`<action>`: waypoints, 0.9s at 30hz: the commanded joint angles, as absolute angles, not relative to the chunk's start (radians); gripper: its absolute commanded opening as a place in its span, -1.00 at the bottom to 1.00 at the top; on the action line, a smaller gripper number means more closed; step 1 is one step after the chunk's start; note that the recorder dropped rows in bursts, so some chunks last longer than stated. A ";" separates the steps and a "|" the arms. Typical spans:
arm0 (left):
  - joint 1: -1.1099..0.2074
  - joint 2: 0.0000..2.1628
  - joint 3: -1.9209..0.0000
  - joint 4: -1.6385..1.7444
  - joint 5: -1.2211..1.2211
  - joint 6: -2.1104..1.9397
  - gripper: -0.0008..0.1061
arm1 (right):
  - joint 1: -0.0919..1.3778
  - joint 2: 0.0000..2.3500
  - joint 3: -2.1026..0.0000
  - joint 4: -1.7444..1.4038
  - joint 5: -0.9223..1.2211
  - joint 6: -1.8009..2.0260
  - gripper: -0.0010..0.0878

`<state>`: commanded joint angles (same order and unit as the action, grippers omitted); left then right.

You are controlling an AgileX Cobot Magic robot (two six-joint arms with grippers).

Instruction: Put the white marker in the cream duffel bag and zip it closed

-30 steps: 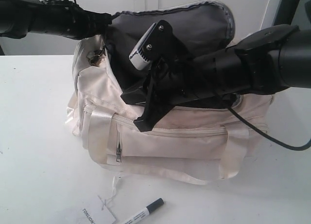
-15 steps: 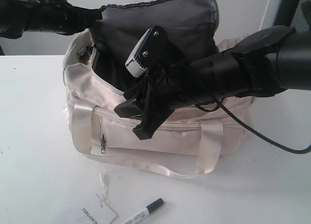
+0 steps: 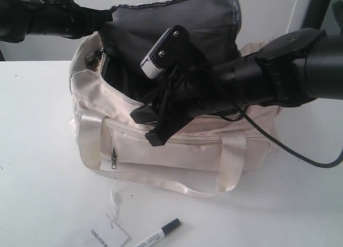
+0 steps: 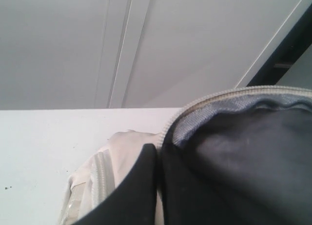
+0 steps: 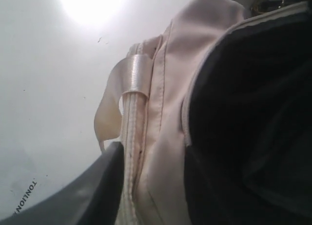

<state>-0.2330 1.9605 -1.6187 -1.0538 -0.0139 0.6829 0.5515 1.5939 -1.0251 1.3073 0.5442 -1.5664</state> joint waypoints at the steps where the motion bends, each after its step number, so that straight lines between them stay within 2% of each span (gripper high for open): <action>1: -0.233 1.960 -1.619 -1.054 -0.014 0.683 -0.99 | 0.552 1.588 -1.025 1.307 0.558 -1.553 -0.09; 8: -0.233 1.960 -1.619 -1.054 -0.016 0.683 -0.99 | 0.552 1.516 -1.025 1.305 0.640 -1.541 -0.11; 10: -0.233 1.960 -1.619 -1.054 -0.016 0.683 -0.99 | 0.552 1.494 -1.025 1.305 0.662 -1.541 -0.19; 17: -0.233 1.960 -1.619 -1.054 -0.021 0.683 -0.99 | 0.552 1.476 -1.025 1.269 0.851 -1.541 -0.84; 19: -0.233 1.960 -1.619 -1.054 -0.028 0.683 -0.99 | 0.552 1.476 -1.025 1.212 0.928 -1.543 -0.95; 27: -0.233 1.960 -1.619 -1.054 -0.030 0.683 -0.99 | 0.595 1.478 -1.025 1.045 1.002 -1.543 -0.97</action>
